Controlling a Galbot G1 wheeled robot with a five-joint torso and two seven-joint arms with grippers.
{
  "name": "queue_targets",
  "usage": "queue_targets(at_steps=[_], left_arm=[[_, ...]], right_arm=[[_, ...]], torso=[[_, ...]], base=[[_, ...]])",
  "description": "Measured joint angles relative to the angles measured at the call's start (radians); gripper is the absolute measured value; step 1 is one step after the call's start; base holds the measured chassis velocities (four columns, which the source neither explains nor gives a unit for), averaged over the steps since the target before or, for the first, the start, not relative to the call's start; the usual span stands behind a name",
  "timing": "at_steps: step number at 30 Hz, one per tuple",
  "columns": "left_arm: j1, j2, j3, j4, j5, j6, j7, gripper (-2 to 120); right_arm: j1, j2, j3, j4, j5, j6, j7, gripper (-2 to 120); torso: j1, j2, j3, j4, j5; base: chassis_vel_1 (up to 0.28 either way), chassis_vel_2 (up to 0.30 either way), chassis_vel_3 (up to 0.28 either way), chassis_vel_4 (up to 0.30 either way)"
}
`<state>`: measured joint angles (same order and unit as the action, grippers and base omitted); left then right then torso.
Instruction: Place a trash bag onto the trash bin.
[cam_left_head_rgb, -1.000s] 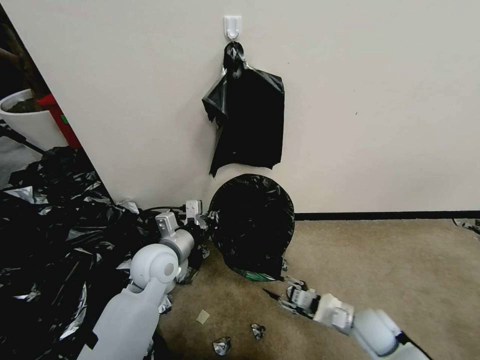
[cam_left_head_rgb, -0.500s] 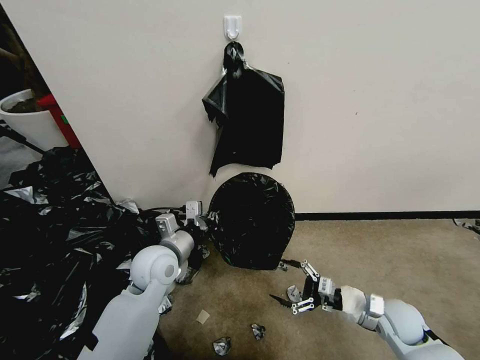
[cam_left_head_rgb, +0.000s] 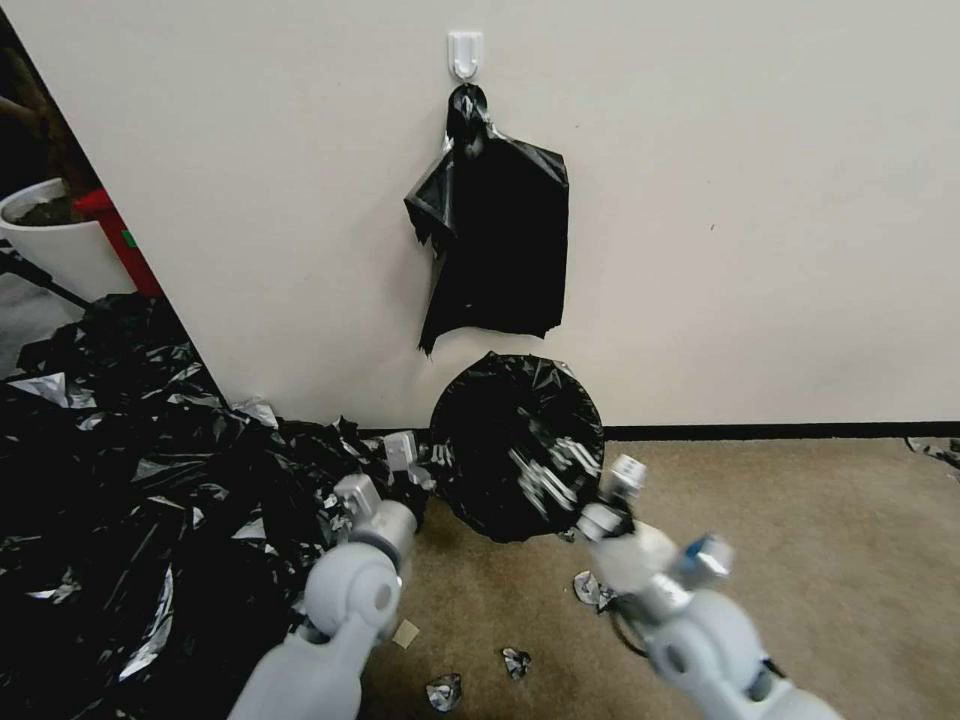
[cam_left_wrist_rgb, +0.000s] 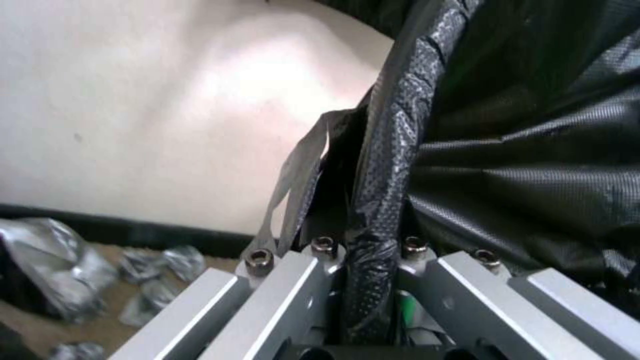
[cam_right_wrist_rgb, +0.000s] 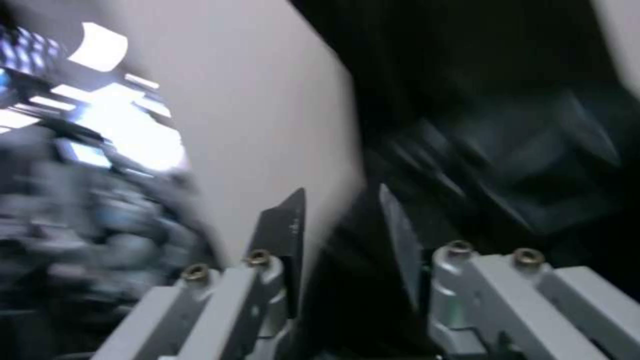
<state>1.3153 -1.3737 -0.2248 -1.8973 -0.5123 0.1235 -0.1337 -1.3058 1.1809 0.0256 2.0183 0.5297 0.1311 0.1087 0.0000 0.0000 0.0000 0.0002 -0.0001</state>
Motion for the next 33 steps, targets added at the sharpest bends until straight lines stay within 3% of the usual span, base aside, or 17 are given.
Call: queue_targets(at_steps=[1, 3, 5, 6, 8, 14, 24, 29, 33], left_arm=[[0.0, 0.0, 0.0, 0.0, 0.0, 0.0, 0.0, 1], [0.029, -0.005, 0.006, -0.01, 0.067, -0.048, -0.002, 1], [0.044, -0.008, 0.006, -0.021, 0.097, -0.066, -0.004, 1], [0.044, -0.008, 0.006, -0.021, 0.097, -0.066, -0.004, 1], [0.053, -0.011, 0.005, -0.032, 0.117, -0.075, -0.005, 1], [0.075, -0.017, 0.002, -0.038, 0.173, -0.101, 0.002, 1], [0.101, -0.021, 0.0, -0.05, 0.25, -0.121, 0.04, 1], [0.105, -0.018, -0.001, -0.053, 0.26, -0.119, 0.048, 1], [0.101, -0.012, -0.002, -0.053, 0.263, -0.097, 0.048, 1]], right_arm=[[0.0, 0.0, 0.0, 0.0, 0.0, 0.0, 0.0, 29], [0.03, 0.045, -0.052, -0.02, -0.053, -0.09, 0.213, 17], [0.058, 0.075, -0.087, -0.042, -0.074, -0.146, 0.337, 9], [0.058, 0.075, -0.087, -0.042, -0.074, -0.146, 0.337, 9], [0.087, 0.103, -0.121, -0.065, -0.081, -0.196, 0.44, 0], [0.151, 0.161, -0.183, -0.119, -0.073, -0.326, 0.63, 0], [0.272, 0.192, -0.214, -0.228, 0.001, -0.497, 0.738, 0], [0.332, 0.193, -0.184, -0.306, -0.002, -0.504, 0.738, 0], [0.323, 0.176, -0.17, -0.288, -0.028, -0.488, 0.709, 0]], torso=[[0.0, 0.0, 0.0, 0.0, 0.0], [0.0, 0.0, 0.0, -0.0002, 0.0], [0.0, 0.0, 0.0, -0.0002, -0.0001], [0.0, 0.0, 0.0, -0.0002, -0.0001], [0.0, 0.0, 0.0, -0.0002, -0.0001], [0.0, 0.0, 0.0, -0.0002, 0.0], [0.0, 0.0, 0.0, -0.0002, 0.0], [0.0, 0.0, 0.0, -0.0001, 0.0], [0.0, 0.0, 0.0, -0.0002, 0.0]], base=[[0.0, 0.0, 0.0, 0.0], [0.0, 0.0, 0.0, 0.0], [0.0, 0.0, 0.0, 0.0], [0.0, 0.0, 0.0, 0.0], [0.0, 0.0, 0.0, 0.0], [0.0, 0.0, 0.0, 0.0], [0.0, 0.0, 0.0, 0.0], [0.0, 0.0, 0.0, 0.0], [0.0, 0.0, 0.0, 0.0]])
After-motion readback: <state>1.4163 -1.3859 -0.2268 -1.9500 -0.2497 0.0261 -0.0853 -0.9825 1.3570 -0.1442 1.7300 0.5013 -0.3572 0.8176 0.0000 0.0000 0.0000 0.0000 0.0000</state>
